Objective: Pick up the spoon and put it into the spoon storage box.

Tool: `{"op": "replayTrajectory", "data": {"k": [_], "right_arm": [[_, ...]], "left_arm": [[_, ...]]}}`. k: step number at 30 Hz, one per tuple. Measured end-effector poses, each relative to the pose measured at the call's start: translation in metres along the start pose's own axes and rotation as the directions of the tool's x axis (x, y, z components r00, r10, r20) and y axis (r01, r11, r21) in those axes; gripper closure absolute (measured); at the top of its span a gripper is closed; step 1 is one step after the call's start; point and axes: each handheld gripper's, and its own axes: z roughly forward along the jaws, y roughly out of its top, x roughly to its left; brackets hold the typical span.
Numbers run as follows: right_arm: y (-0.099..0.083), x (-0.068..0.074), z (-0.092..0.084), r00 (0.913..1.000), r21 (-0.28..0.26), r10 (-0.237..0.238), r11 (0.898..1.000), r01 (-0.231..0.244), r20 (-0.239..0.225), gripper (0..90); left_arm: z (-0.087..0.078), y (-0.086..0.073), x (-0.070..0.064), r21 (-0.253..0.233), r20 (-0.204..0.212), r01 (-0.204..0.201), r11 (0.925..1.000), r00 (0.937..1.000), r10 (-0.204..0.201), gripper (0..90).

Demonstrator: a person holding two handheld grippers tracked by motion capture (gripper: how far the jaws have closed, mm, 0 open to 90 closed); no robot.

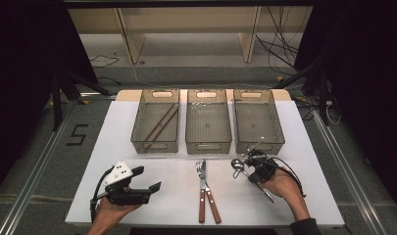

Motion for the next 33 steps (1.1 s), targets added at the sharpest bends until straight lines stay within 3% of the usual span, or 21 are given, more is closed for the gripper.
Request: {"op": "replayTrajectory", "data": {"k": [33], "right_arm": [[-0.0022,0.0045,-0.0045,0.998,-0.05,-0.026,0.998,0.023,-0.057,87.5]], "left_arm": [[-0.001,-0.0001,-0.0002,0.0,-0.009,-0.007,1.0,0.9999,0.007,15.9]]}}
